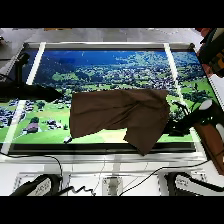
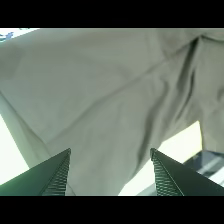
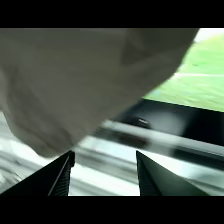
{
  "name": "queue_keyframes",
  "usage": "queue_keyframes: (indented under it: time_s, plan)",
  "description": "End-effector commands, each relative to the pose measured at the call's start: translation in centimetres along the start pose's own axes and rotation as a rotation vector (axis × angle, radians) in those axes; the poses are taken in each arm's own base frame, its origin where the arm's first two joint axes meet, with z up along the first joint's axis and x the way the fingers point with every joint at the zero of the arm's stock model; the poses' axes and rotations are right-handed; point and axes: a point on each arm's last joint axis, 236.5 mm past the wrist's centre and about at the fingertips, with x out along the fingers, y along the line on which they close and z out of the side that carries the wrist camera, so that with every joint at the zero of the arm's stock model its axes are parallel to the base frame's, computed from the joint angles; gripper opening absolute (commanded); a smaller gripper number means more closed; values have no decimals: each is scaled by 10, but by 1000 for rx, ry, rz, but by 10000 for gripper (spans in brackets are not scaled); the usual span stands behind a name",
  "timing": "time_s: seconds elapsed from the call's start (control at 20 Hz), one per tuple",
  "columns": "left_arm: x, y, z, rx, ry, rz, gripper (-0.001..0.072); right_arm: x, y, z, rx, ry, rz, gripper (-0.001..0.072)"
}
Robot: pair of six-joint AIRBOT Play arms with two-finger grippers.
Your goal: Fold the clothes and pants, and hang the long-sleeved shirts on hangers.
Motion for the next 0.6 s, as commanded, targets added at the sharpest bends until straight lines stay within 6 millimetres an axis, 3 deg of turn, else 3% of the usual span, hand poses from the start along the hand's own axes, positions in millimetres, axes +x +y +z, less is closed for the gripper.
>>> queue_keyframes:
  time_s: [0.0,0.15,0.25,0.3,0.35,0.4,0.55]
  plan:
    - [-13,-19,-7,2,19,-23,536,38,-3,1,214,-119,63,443]
    - [-13,-26,-18,-1,64,-53,535,54,-17,4,241,-169,37,306]
    - [-14,-26,-20,-2,72,-56,535,56,-17,9,205,-198,42,291]
    - [-14,-24,-21,-16,74,-49,534,55,-15,12,170,-211,52,143]
    - [-14,-21,-22,-38,80,-38,528,55,-10,14,138,-220,67,68]
    - [-14,-13,-27,-60,100,-6,427,54,-6,15,117,-223,82,10]
    - [-20,20,-50,-80,193,141,88,52,2,12,66,-217,105,12]
